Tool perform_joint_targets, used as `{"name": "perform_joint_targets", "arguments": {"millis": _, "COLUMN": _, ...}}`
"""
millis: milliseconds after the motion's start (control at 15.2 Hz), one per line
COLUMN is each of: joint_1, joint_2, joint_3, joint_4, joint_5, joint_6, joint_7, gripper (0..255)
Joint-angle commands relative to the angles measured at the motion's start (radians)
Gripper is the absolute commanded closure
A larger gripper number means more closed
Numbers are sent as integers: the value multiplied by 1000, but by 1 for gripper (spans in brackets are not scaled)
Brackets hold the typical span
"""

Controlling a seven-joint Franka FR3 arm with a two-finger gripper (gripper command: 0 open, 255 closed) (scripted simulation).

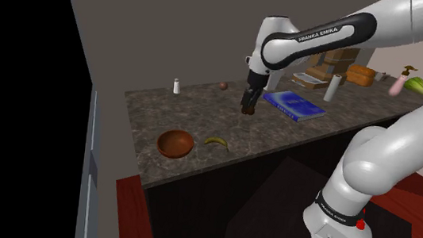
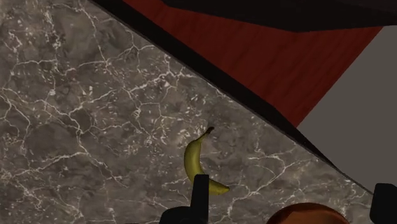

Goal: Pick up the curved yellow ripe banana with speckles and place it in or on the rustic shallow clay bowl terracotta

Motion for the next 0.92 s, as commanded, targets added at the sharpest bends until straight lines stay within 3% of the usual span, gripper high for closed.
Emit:
{"name": "perform_joint_targets", "arguments": {"millis": 0, "joint_1": 2, "joint_2": 68, "joint_3": -9, "joint_4": -7, "joint_5": 1, "joint_6": 75, "joint_7": -16, "gripper": 0}}
{"name": "perform_joint_targets", "arguments": {"millis": 858, "joint_1": 15, "joint_2": 590, "joint_3": -44, "joint_4": 133, "joint_5": 97, "joint_6": 446, "joint_7": -163, "gripper": 0}}
